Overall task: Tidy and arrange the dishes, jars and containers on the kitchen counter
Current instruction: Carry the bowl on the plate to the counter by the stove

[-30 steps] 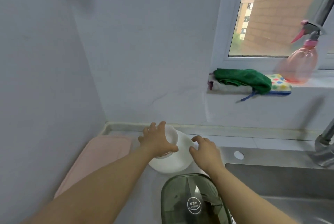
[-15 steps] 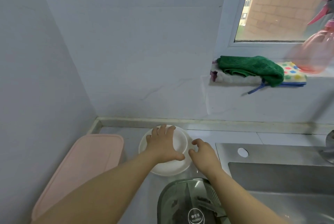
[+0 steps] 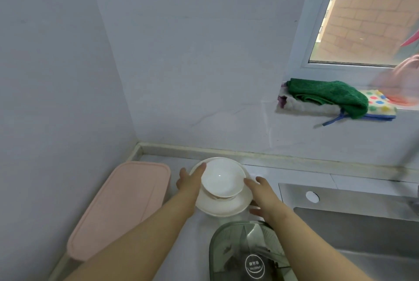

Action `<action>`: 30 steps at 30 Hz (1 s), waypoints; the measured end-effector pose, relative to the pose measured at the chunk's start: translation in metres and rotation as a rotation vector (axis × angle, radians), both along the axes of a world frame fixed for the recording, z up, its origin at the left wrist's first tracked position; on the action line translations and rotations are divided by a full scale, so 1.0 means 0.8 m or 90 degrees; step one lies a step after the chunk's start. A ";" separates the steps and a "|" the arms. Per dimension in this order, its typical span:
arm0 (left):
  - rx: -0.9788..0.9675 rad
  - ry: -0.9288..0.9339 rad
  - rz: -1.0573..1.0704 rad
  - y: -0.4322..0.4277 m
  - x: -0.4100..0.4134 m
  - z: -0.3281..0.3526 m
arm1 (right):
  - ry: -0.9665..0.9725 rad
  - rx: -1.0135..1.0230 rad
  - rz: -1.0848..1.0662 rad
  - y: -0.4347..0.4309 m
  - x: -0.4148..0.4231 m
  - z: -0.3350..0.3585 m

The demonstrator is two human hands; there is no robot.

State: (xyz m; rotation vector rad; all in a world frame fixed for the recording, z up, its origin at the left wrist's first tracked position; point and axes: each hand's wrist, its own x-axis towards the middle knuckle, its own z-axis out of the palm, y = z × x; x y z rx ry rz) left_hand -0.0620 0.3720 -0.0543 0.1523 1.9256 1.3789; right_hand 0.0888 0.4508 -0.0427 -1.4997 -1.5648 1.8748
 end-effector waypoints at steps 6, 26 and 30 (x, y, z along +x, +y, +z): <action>0.016 -0.137 -0.011 0.004 -0.010 -0.014 | -0.013 -0.064 -0.012 0.012 -0.009 -0.013; 0.199 -0.013 0.120 -0.005 0.012 0.110 | 0.091 0.089 -0.216 -0.031 -0.021 0.084; 0.286 -0.055 0.059 -0.030 0.028 0.160 | 0.171 0.143 -0.298 -0.071 0.002 0.134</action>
